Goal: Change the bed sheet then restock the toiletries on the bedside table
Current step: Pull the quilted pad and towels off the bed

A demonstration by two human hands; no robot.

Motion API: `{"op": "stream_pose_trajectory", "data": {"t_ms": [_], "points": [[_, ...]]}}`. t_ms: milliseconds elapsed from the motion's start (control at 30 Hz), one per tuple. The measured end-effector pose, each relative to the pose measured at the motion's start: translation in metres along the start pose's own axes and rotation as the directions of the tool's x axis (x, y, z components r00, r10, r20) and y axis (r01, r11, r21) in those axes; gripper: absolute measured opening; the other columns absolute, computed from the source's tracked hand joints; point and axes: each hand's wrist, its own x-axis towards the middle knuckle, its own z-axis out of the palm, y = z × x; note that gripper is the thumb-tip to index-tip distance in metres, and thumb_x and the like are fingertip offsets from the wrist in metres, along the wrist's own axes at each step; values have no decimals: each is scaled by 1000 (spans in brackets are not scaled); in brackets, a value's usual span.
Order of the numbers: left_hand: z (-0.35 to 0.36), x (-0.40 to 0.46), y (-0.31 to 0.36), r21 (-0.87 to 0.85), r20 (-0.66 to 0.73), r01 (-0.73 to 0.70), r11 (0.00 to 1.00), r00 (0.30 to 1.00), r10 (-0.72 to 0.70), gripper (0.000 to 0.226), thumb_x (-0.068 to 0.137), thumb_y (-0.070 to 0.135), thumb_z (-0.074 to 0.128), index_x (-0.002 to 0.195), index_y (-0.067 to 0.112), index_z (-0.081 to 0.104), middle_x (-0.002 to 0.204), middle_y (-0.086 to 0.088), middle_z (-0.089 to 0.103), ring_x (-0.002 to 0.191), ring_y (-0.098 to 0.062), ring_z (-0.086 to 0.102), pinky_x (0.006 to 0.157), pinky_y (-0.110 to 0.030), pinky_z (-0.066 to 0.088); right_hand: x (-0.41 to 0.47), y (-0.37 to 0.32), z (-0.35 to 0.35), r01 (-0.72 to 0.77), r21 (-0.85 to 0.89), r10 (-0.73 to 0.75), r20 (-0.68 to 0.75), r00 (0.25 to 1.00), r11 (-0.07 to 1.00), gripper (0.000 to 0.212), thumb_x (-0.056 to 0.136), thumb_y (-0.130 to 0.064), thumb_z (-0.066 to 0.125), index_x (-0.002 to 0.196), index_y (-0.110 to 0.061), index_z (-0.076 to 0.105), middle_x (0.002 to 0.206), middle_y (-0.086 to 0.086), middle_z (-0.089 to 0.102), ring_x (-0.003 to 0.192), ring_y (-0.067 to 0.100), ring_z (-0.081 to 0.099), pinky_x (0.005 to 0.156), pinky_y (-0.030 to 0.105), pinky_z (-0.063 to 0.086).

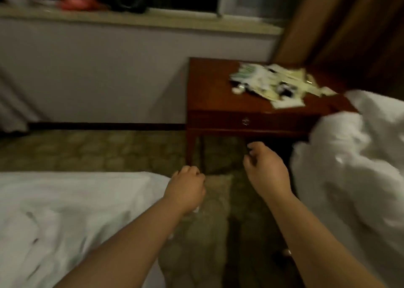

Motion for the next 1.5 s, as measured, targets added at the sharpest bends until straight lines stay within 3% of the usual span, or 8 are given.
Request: {"op": "stream_pose_trajectory", "data": {"t_ms": [133, 233, 500, 667, 767, 900, 1100, 1500], "points": [[-35, 25, -79, -96, -142, 271, 958, 949, -283, 33, 97, 24, 37, 121, 13, 56, 128, -4, 47, 119, -22, 38, 97, -35, 37, 69, -62, 61, 218, 28, -219, 135, 966, 976, 36, 94, -25, 53, 129, -21, 49, 109, -5, 60, 87, 10, 59, 72, 27, 51], [-50, 33, -133, -146, -264, 459, 877, 836, -481, 34, 97, 24, 33, 116, 11, 58, 122, -7, 50, 114, -23, 41, 93, -35, 39, 99, -102, 120, 374, 46, -370, 296, 880, 926, 37, 93, -26, 54, 130, -22, 47, 105, -6, 62, 82, 8, 57, 72, 26, 51], [-8, -106, -170, -277, -164, 872, 403, 370, -914, 36, 93, 20, 38, 123, 10, 57, 127, -9, 50, 118, -27, 42, 97, -37, 39, 66, -229, 213, 785, 205, -713, 591, 376, 584, 36, 95, -30, 48, 128, -15, 48, 111, 5, 64, 96, 22, 61, 81, 32, 50], [7, -250, -135, -298, -120, 950, 97, 64, -991, 34, 93, 17, 40, 122, 11, 56, 126, -7, 50, 117, -26, 43, 96, -34, 40, -62, -328, 217, 832, 458, -869, 491, 56, 312, 38, 94, -25, 50, 130, -16, 48, 116, 7, 64, 104, 26, 58, 85, 33, 46], [9, -342, -104, -290, -138, 957, 3, -39, -990, 31, 93, 18, 44, 121, 13, 57, 126, -7, 51, 117, -26, 43, 93, -35, 41, -166, -362, 202, 800, 572, -916, 394, -73, 182, 39, 94, -26, 49, 132, -17, 45, 117, 6, 63, 103, 26, 59, 86, 36, 47], [-5, -459, -86, -250, -181, 966, -68, -115, -977, 34, 94, 19, 44, 126, 14, 54, 125, -8, 54, 116, -26, 46, 95, -36, 41, -285, -368, 192, 754, 645, -929, 345, -135, 130, 40, 94, -25, 48, 132, -15, 44, 114, 6, 62, 104, 27, 57, 88, 38, 45], [-17, -600, -79, -229, -207, 962, -150, -199, -958, 35, 92, 20, 43, 125, 15, 55, 114, -9, 64, 107, -26, 53, 87, -35, 45, -400, -330, 205, 832, 535, -844, 506, -180, 144, 36, 95, -32, 44, 128, -19, 51, 124, 3, 57, 114, 22, 51, 93, 30, 37], [41, -738, -80, -242, -57, 965, -104, -121, -991, 31, 97, 22, 42, 120, 19, 62, 118, -2, 60, 109, -20, 50, 92, -30, 43, -544, -446, 218, 818, 568, -895, 405, -187, 86, 34, 96, -28, 46, 125, -13, 54, 119, 7, 60, 108, 24, 55, 88, 34, 43]]}}
